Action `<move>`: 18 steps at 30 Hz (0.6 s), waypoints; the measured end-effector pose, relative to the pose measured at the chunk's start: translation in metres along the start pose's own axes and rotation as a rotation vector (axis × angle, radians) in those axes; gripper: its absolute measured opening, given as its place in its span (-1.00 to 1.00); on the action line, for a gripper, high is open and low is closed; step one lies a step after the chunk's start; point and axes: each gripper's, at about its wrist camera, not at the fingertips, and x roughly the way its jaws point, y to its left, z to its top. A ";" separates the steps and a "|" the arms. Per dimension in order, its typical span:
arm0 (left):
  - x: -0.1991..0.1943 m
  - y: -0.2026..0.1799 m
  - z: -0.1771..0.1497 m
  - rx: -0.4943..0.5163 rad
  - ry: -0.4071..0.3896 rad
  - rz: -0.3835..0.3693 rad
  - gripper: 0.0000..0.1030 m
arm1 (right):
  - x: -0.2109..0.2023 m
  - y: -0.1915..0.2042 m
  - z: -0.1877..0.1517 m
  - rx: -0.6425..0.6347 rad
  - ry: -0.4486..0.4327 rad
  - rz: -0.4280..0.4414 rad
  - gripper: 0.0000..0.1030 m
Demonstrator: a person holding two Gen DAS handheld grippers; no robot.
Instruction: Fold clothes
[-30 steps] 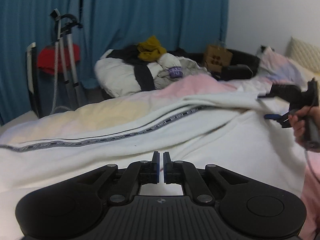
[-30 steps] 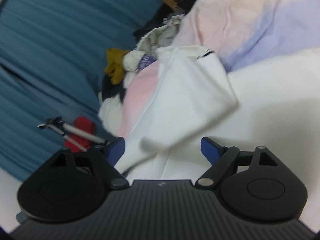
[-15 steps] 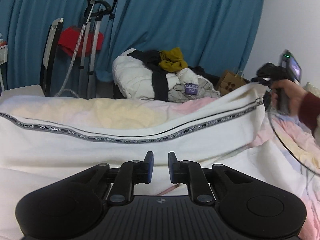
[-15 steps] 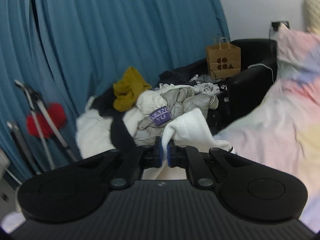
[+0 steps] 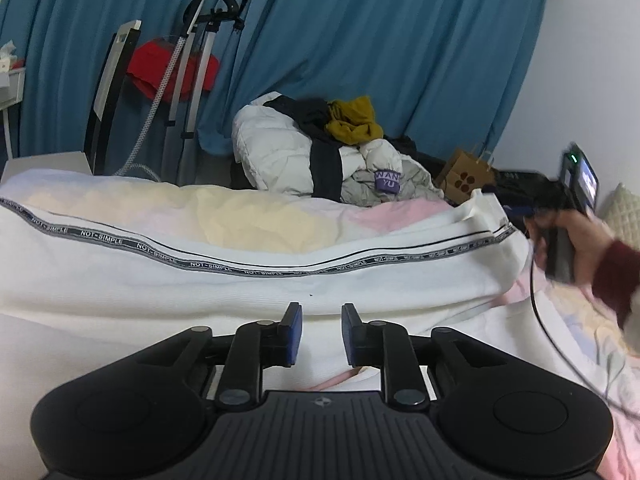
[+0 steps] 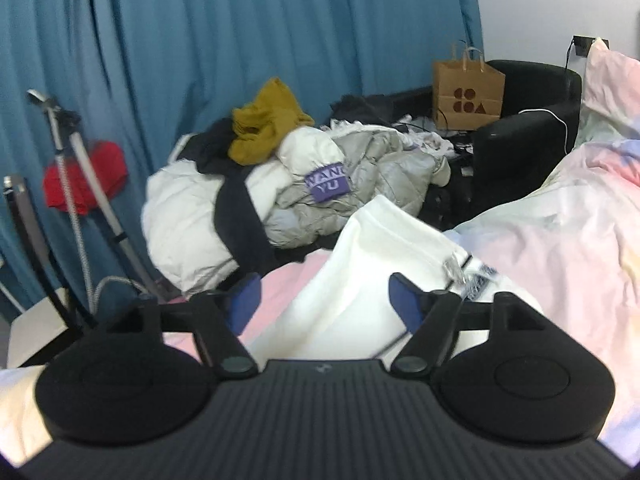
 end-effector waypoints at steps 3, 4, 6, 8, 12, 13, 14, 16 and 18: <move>-0.002 0.001 0.000 -0.023 0.001 0.005 -0.54 | -0.018 -0.006 -0.023 0.046 0.068 -0.017 0.42; -0.002 0.002 -0.001 -0.028 0.009 0.013 -0.51 | -0.021 -0.009 -0.030 0.067 0.089 -0.040 0.42; -0.001 0.004 -0.003 -0.048 0.025 0.027 -0.37 | -0.027 -0.019 -0.045 0.134 0.129 -0.060 0.42; 0.000 0.008 -0.007 -0.089 0.041 0.026 -0.33 | -0.029 -0.031 -0.059 0.221 0.161 -0.066 0.42; 0.003 0.028 -0.011 -0.246 0.063 -0.039 -0.11 | -0.019 -0.039 -0.075 0.321 0.198 -0.065 0.24; 0.004 0.034 -0.011 -0.289 0.062 -0.054 -0.11 | -0.016 -0.038 -0.076 0.329 0.204 -0.069 -0.15; 0.005 0.041 -0.011 -0.331 0.059 -0.068 -0.08 | -0.013 -0.037 -0.078 0.336 0.210 -0.073 -0.63; 0.006 0.055 -0.013 -0.409 0.054 -0.090 -0.06 | -0.014 -0.028 -0.071 0.296 0.200 -0.102 -0.86; 0.007 0.067 -0.014 -0.476 0.047 -0.110 -0.05 | -0.026 -0.019 -0.056 0.244 0.146 -0.071 -0.88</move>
